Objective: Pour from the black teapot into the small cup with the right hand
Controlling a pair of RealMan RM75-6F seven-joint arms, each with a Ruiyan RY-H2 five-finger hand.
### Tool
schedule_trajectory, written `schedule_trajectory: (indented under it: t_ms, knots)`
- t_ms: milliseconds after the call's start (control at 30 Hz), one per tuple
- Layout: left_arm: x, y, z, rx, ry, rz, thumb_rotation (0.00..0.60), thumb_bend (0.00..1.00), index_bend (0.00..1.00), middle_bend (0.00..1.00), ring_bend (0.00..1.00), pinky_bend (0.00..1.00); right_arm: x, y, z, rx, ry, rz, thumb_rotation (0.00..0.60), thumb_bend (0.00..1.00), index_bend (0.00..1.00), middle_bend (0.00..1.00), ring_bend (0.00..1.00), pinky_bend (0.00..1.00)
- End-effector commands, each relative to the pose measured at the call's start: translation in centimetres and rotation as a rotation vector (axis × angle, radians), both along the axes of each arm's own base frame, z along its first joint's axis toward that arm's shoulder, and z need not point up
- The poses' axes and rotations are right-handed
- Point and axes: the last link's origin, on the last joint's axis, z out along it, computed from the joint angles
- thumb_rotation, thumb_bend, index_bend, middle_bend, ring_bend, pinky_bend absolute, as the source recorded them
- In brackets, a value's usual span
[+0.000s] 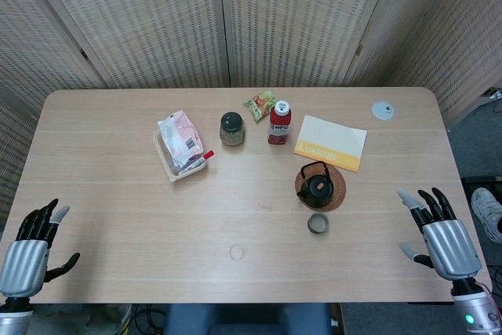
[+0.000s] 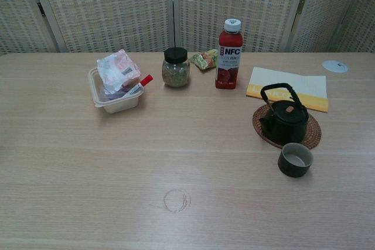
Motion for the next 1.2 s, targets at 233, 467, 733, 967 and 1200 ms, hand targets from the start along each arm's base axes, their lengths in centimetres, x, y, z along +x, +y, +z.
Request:
schedule_trajectory:
  t_ms: [233,467,733,967,1200]
  knots:
    - [-0.1,-0.1,0.0,0.0,0.001,0.006,0.6,0.21,0.09,0.0,0.07,0.06,0.1,-0.1,-0.1,0.004,-0.001,0.003,0.6,0.12,0.05,0.25,0.09,0.01]
    - [-0.1,-0.2,0.0,-0.002,0.001,0.01,0.6,0.2,0.09,0.0,0.07,0.06,0.2,-0.2,-0.2,0.012,-0.022,0.002,0.6,0.12,0.05,0.25,0.09,0.01]
    - [0.0,-0.1,0.0,-0.005,0.002,0.008,0.6,0.21,0.09,0.0,0.07,0.06,0.1,-0.3,-0.2,0.019,-0.026,-0.001,0.6,0.12,0.05,0.25,0.09,0.01]
    - [0.0,0.0,-0.2,-0.014,0.004,0.009,0.6,0.21,0.09,0.0,0.07,0.06,-0.1,-0.5,-0.2,0.024,-0.026,-0.016,0.6,0.12,0.05,0.25,0.09,0.01]
    - [0.0,-0.1,-0.2,-0.016,0.0,0.01,0.6,0.2,0.09,0.0,0.07,0.05,-0.2,-1.4,-0.6,0.068,-0.044,-0.035,0.6,0.12,0.05,0.25,0.09,0.01]
